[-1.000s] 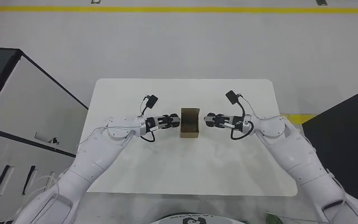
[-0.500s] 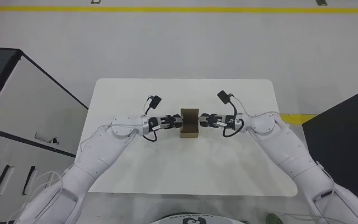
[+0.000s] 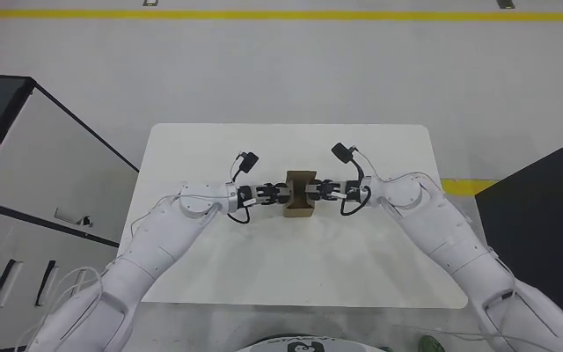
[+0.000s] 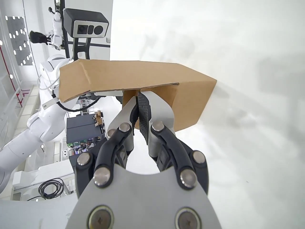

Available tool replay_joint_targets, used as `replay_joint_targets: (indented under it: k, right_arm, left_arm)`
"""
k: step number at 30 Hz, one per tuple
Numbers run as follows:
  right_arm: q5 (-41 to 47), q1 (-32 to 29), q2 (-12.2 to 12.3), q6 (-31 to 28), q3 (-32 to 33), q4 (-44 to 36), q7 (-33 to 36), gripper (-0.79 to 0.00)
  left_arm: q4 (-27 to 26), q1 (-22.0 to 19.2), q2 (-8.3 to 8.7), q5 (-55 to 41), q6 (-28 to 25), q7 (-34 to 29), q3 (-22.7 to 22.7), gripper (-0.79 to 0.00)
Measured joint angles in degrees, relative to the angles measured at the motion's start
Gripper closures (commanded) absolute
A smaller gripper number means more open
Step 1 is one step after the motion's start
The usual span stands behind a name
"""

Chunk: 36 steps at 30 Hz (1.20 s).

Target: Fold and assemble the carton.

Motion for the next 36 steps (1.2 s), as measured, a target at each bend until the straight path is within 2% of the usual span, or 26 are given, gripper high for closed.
replay_joint_targets:
  k: [11,23,36]
  right_arm:
    - [-1.01,0.59,-0.86,-0.62,-0.31,0.67,-0.77,0.000]
    - [-2.05,0.02,-1.19,-0.37,0.44,0.40,-0.96,0.000]
    - [-3.15,0.38,-1.92,-0.34,0.34,1.29,-0.78,0.000]
  left_arm:
    - [0.88,-0.28,-0.54,0.74,0.03,0.27,-0.33,0.000]
    - [-0.53,0.62,-0.87,0.97,-0.14,-1.63,-0.47,0.000]
    - [1.05,-0.25,-1.72,1.06,0.16,-2.03,-0.21,0.000]
